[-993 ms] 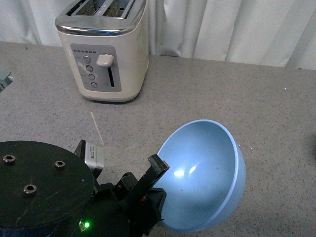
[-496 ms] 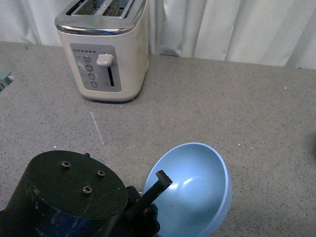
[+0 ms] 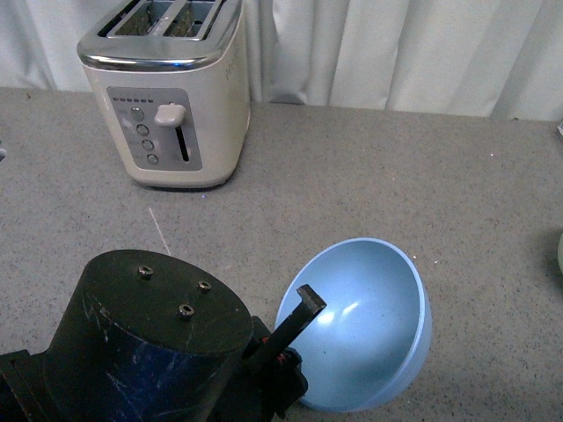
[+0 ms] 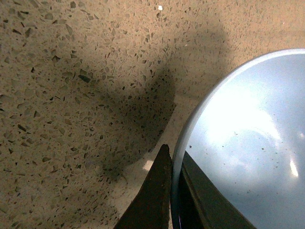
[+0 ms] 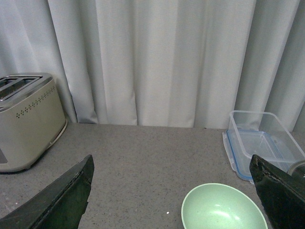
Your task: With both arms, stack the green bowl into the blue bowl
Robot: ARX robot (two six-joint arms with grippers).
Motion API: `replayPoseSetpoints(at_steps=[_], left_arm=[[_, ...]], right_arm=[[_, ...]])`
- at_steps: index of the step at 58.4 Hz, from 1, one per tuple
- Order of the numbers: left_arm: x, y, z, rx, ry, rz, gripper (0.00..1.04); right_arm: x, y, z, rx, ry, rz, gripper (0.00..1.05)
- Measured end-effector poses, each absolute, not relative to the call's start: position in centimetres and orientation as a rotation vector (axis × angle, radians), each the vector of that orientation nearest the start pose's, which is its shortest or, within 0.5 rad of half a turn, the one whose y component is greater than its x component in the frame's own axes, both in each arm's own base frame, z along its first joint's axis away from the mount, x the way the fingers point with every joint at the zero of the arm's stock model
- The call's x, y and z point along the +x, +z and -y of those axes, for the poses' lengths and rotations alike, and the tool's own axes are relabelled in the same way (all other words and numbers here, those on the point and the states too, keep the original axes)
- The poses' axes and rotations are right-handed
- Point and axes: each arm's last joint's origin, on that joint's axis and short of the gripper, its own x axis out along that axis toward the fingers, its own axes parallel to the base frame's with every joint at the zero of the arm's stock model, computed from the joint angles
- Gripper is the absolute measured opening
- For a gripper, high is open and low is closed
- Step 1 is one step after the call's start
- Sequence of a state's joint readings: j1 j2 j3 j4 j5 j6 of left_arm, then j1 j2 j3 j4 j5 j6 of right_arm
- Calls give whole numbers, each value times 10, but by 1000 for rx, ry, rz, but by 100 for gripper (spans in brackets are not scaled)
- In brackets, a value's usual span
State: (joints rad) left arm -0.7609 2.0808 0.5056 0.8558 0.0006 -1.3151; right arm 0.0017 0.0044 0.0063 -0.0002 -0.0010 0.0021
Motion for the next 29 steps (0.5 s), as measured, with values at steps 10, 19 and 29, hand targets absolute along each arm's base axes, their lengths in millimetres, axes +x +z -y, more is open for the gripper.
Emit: replayPoseSetpoints(at_steps=[10,19,29], left_arm=[[205,19,192,-922,-144,-1031,4],[208,15,192,-914,-134,-1035,4],[208,12,190,-902,-120,-1040,11]], right_arm=[[98,165,0,2,3,2,96],[98,165,0,2,2,2,96],[98,165,0,2,3,2,96]])
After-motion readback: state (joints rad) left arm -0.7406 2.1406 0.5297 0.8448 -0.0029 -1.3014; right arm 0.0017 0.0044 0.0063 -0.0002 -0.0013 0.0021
